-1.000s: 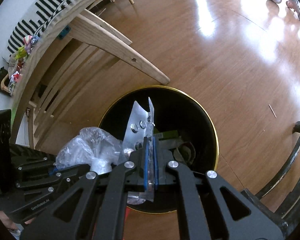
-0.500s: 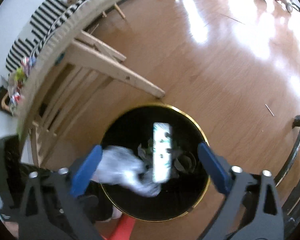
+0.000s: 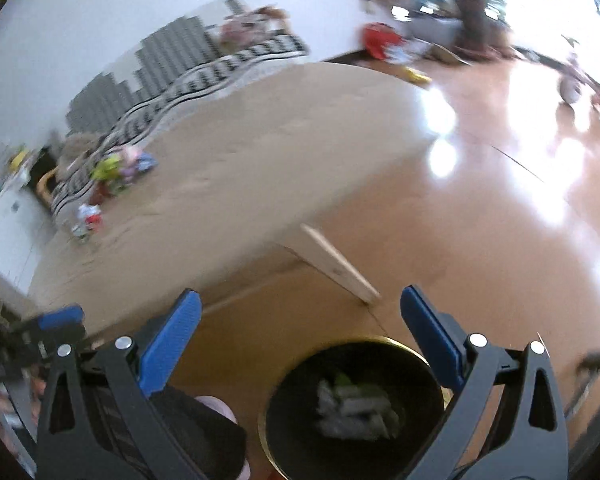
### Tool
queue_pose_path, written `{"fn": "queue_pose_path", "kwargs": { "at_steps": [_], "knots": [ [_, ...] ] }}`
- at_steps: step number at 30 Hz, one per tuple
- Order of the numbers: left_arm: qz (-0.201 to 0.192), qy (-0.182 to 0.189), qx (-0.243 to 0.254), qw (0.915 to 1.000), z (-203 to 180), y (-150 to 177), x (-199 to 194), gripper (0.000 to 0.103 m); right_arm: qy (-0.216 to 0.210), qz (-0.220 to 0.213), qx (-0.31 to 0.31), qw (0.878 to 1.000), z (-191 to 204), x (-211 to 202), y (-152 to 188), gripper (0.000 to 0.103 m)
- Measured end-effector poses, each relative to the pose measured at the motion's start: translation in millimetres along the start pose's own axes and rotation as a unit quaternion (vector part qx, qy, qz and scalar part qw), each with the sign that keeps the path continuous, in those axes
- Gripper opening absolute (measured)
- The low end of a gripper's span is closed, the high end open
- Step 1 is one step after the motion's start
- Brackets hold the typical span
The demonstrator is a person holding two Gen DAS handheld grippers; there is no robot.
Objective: Collect trash
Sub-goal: 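Bring both tools back over the table, then grasp blue snack wrapper with left tool while right tool grasps red ribbon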
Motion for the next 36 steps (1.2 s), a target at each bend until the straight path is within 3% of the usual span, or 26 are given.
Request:
{"fn": "queue_pose_path", "kwargs": {
  "at_steps": [3, 6, 10, 16, 21, 27, 33, 36],
  "knots": [
    [-0.021, -0.067, -0.057, 0.9959, 70.0, -18.1, -10.4, 0.097, -0.025, 0.012, -0.044, 0.999, 46.3, 37.9, -20.0, 0.097],
    [-0.019, -0.137, -0.106, 0.9846, 135.0, -35.1, -8.9, 0.097, -0.053, 0.021, -0.076, 0.995, 86.4, 67.7, -33.8, 0.097],
    [-0.009, -0.165, -0.171, 0.9715, 199.8, -60.0, 3.7, 0.097, -0.071, 0.034, -0.115, 0.990, 135.5, 108.9, -53.7, 0.097],
    [-0.016, -0.178, -0.173, 0.9685, 216.8, -100.5, 30.0, 0.097, -0.097, 0.047, -0.124, 0.986, 172.6, 144.1, -69.3, 0.097],
    [0.014, -0.195, -0.162, 0.9673, 238.1, -123.4, 76.8, 0.097, -0.099, 0.055, -0.133, 0.985, 182.7, 177.3, -81.9, 0.097],
    [0.019, -0.224, -0.125, 0.9664, 266.3, -107.3, 80.8, 0.097, -0.100, 0.069, -0.151, 0.981, 210.4, 235.6, -94.7, 0.097],
    [0.039, -0.222, -0.092, 0.9700, 292.6, -97.9, 71.3, 0.097, -0.115, 0.083, -0.187, 0.972, 256.0, 281.9, -100.6, 0.097],
    [0.044, -0.212, -0.071, 0.9736, 293.4, -102.5, 74.5, 0.097, -0.144, 0.096, -0.191, 0.966, 278.8, 299.3, -105.5, 0.097]
  ]
}}
Point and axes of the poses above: each gripper's, at about its wrist camera, not at the fingertips, and x roughly the way its jaws point, z to its left, y to its underside, the point moved 2 cm from there along x, roughly the way its jaws point, and after that the axes turned 9 degrees about -y, right-handed, at the moved point
